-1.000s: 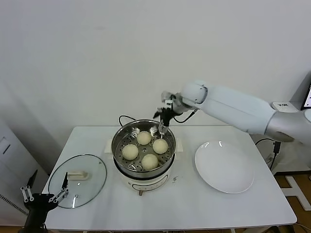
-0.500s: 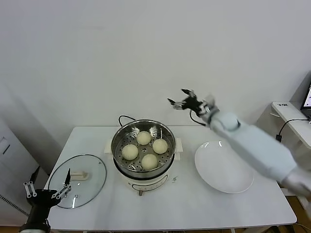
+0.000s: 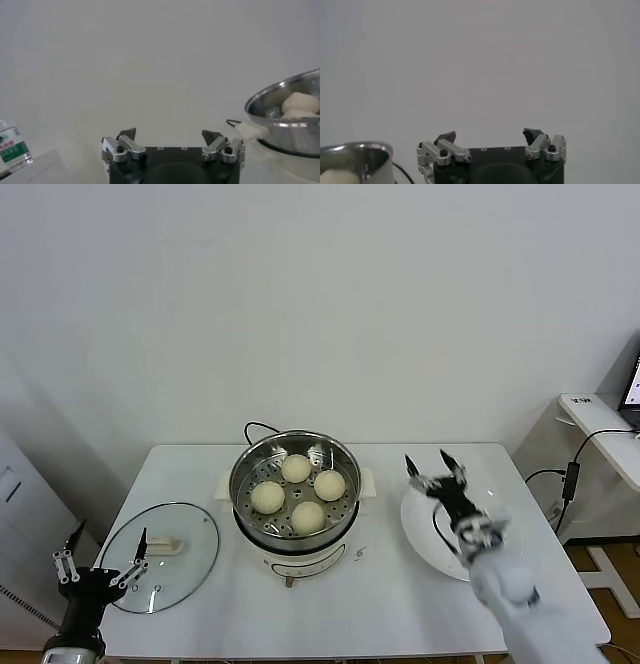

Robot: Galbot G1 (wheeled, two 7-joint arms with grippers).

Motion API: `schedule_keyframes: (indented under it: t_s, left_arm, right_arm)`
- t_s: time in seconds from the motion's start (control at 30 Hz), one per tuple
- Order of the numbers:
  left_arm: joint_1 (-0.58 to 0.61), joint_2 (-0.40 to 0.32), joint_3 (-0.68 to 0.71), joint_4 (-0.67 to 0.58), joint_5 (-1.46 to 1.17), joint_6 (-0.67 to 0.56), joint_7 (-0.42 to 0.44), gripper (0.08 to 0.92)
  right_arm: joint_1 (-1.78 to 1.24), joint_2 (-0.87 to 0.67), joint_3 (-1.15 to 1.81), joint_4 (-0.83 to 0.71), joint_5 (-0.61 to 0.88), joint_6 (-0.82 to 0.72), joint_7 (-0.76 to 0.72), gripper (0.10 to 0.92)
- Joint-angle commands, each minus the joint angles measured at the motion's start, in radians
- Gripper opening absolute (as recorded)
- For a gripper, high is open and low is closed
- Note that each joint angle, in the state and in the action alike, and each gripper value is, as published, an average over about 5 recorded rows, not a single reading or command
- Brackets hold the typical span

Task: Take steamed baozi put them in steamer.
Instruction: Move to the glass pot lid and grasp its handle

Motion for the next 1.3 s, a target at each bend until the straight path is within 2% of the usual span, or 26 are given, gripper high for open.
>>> schedule_keyframes:
  t_s: [0.03, 0.2, 0.33, 0.5, 0.63, 0.8, 1.3]
  left_arm:
    - [-0.008, 0.030, -0.013, 0.112, 0.178, -0.115, -0.017, 0.823]
    - [-0.029, 0.086, -0.062, 0.268, 0.447, -0.297, -0.083, 0.823]
    - [-0.036, 0.141, -0.077, 0.377, 0.695, -0.406, -0.200, 0.823]
    - [-0.087, 0.168, -0.086, 0.482, 1.011, -0.461, -0.367, 0.823]
    - [-0.143, 0.169, -0.081, 0.557, 1.162, -0.452, -0.452, 0.823]
    - [-0.217, 0.170, -0.053, 0.622, 1.238, -0.438, -0.477, 0.823]
    - [-0.356, 0.195, -0.011, 0.728, 1.269, -0.354, -0.445, 0.823]
  right_arm:
    - [-0.581, 0.213, 0.400, 0.259, -0.172, 0.041, -0.102, 0.823]
    - [-0.592, 0.248, 0.422, 0.284, -0.172, 0.028, -0.122, 0.823]
    - [-0.621, 0.255, 0.417, 0.280, -0.169, 0.037, -0.127, 0.823]
    - [-0.618, 0.249, 0.407, 0.261, -0.166, 0.039, -0.129, 0.823]
    - [-0.609, 0.240, 0.394, 0.262, -0.166, 0.035, -0.131, 0.823]
    - [-0.631, 0.244, 0.411, 0.258, -0.162, 0.050, -0.136, 0.823]
    - [-0.672, 0.253, 0.427, 0.264, -0.159, 0.077, -0.144, 0.823]
